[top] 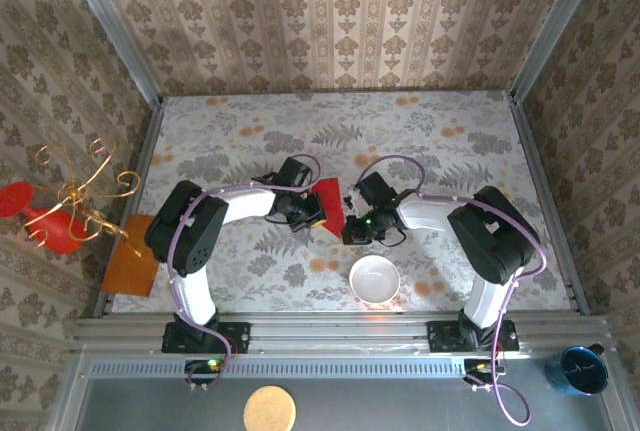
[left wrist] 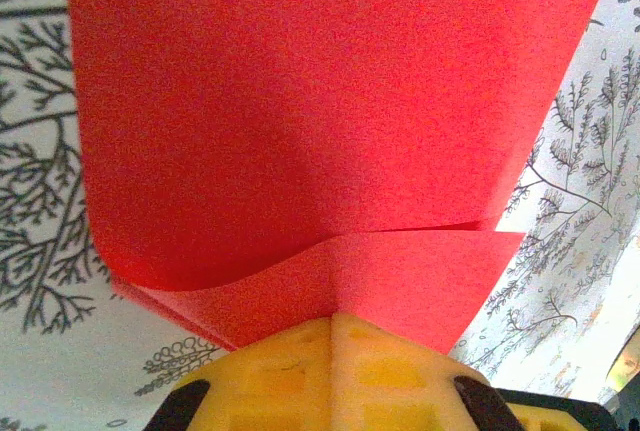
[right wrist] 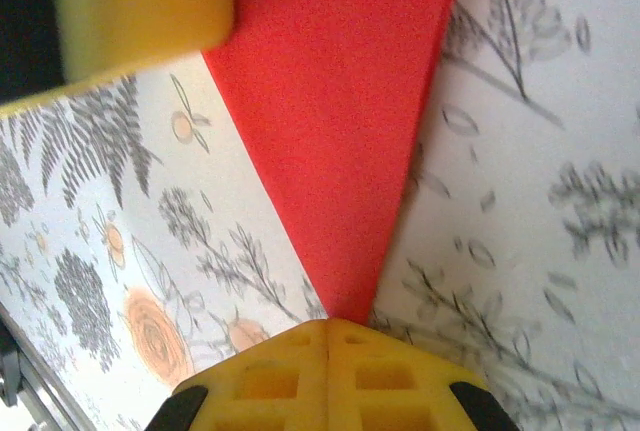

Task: Fold a paper plane with a square sheet of paper (pick it up from the middle)
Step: Third fold the triangle at the center of the table.

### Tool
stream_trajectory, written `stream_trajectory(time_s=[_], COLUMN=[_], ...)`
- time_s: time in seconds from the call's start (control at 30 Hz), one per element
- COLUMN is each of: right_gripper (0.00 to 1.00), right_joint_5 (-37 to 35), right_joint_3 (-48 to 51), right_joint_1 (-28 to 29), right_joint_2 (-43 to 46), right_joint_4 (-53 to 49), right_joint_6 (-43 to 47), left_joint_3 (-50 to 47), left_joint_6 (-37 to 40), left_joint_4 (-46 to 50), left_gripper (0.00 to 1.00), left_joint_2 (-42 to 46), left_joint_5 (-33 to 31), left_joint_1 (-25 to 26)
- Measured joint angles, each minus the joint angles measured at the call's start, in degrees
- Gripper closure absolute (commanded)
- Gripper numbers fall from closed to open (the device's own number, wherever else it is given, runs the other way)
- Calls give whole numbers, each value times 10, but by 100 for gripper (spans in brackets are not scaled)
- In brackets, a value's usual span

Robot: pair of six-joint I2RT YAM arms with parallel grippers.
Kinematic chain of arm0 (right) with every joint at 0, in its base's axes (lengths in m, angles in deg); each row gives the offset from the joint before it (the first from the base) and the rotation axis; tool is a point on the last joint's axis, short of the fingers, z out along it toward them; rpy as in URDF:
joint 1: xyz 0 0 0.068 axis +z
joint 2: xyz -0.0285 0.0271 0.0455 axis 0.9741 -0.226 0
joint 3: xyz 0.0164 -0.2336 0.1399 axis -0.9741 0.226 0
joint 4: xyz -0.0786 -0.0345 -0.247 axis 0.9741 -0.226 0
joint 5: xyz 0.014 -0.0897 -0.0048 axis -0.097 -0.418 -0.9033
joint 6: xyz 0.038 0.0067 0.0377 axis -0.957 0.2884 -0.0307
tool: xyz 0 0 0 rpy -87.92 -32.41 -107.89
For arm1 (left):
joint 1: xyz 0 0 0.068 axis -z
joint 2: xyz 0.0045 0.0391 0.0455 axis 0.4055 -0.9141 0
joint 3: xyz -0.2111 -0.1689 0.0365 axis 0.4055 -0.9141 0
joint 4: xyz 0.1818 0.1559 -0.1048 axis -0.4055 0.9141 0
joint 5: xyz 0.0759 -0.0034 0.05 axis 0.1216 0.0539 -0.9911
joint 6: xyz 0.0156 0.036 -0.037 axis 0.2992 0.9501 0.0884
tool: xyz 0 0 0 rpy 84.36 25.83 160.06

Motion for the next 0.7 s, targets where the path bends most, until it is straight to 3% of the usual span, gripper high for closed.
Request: stream_trajectory(time_s=[0.17, 0.3, 0.7], right_gripper=[94, 94, 97], right_joint_5=[-13, -12, -18], right_joint_3=[19, 18, -65], right_joint_1=[0, 0, 0], right_joint_2=[47, 72, -32], right_joint_4=[-34, -5, 14], right_joint_6=[-1, -26, -44], left_joint_3=[3, 7, 14], left_joint_6=[2, 4, 9], left_joint_4=[3, 8, 18], left_gripper=[100, 100, 100], left_joint_2=[0, -2, -4], left_joint_5=[0, 0, -1], left_joint_1=[0, 0, 1])
